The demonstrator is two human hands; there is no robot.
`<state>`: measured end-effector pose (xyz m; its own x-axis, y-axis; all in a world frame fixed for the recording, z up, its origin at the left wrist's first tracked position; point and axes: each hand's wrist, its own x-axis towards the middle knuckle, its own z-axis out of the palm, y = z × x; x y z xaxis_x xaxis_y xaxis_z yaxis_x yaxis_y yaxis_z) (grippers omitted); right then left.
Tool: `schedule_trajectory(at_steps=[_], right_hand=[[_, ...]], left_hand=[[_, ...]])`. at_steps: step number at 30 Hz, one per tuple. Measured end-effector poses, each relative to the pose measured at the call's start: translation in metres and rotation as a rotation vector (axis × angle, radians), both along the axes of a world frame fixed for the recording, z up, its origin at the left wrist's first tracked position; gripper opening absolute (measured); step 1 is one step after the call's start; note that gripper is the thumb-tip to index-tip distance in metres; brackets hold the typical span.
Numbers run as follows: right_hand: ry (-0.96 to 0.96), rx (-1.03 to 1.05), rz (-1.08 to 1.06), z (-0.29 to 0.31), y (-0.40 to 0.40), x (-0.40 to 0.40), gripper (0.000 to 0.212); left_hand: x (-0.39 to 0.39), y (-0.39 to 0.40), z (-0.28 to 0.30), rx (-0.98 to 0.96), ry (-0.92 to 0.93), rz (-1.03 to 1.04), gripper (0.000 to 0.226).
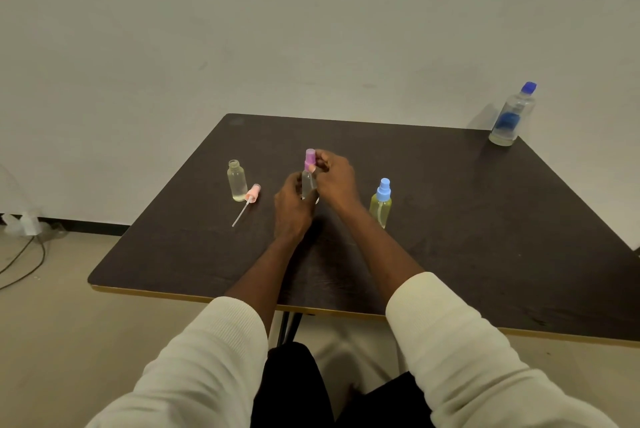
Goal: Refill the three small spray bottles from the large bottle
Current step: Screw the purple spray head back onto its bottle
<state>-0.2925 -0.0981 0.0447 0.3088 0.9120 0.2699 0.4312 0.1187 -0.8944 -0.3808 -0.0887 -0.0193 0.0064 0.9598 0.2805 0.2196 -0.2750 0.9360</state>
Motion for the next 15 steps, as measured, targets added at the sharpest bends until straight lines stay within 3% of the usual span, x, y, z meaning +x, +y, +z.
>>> schedule_trajectory(at_steps=[9,13,15], right_hand=[[-0.007,0.015,-0.061,-0.002,-0.018,0.001,0.011],[0.019,-0.018,-0.039,0.000,-0.024,0.003,0.027],[0.042,-0.035,-0.001,0.003,-0.026,0.004,0.052]], left_hand=[[-0.004,-0.011,0.001,-0.021,0.047,-0.014,0.024],[-0.005,-0.014,-0.004,-0.014,0.091,-0.016,0.027],[-0.005,-0.017,-0.003,-0.010,0.082,-0.020,0.026]])
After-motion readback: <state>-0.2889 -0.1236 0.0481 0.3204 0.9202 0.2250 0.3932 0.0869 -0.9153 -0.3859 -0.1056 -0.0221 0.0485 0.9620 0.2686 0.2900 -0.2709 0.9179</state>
